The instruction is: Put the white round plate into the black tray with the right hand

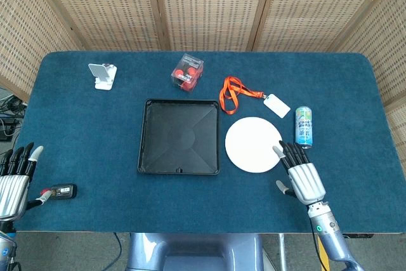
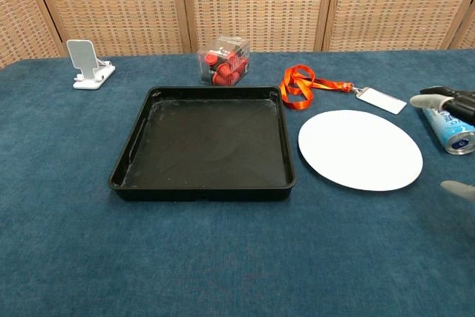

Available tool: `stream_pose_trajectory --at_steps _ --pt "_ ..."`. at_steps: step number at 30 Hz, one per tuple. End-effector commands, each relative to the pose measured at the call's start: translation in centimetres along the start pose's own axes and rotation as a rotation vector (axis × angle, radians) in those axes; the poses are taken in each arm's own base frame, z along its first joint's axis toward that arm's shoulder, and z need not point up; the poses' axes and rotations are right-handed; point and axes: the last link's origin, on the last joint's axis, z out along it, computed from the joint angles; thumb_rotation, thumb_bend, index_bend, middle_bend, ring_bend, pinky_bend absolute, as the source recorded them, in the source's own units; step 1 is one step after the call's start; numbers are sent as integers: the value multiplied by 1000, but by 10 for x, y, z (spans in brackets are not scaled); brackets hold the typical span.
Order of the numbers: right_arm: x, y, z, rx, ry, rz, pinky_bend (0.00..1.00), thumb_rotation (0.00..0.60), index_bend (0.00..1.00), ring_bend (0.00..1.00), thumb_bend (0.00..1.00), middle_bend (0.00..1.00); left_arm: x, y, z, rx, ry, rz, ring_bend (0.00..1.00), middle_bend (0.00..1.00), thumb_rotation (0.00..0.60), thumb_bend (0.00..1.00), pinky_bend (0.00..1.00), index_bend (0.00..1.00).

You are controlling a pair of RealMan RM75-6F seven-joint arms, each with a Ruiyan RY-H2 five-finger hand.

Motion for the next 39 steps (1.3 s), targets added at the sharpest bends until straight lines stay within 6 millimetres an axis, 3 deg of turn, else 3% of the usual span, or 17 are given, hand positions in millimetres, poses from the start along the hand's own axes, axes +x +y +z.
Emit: stream_pose_trajectory --at_steps 1,16,39 --pt "-10 2 11 -18 -19 -2 0 600 101 0 486 0 -1 0 1 3 -4 0 0 0 600 0 0 0" --pt "-38 2 24 -53 -70 24 0 600 110 0 485 0 -3 -1 3 5 -11 -2 0 0 600 0 0 0" --pt "-54 -4 41 -58 -75 52 0 600 144 0 487 0 -5 -2 4 13 -23 -2 0 0 600 0 0 0"
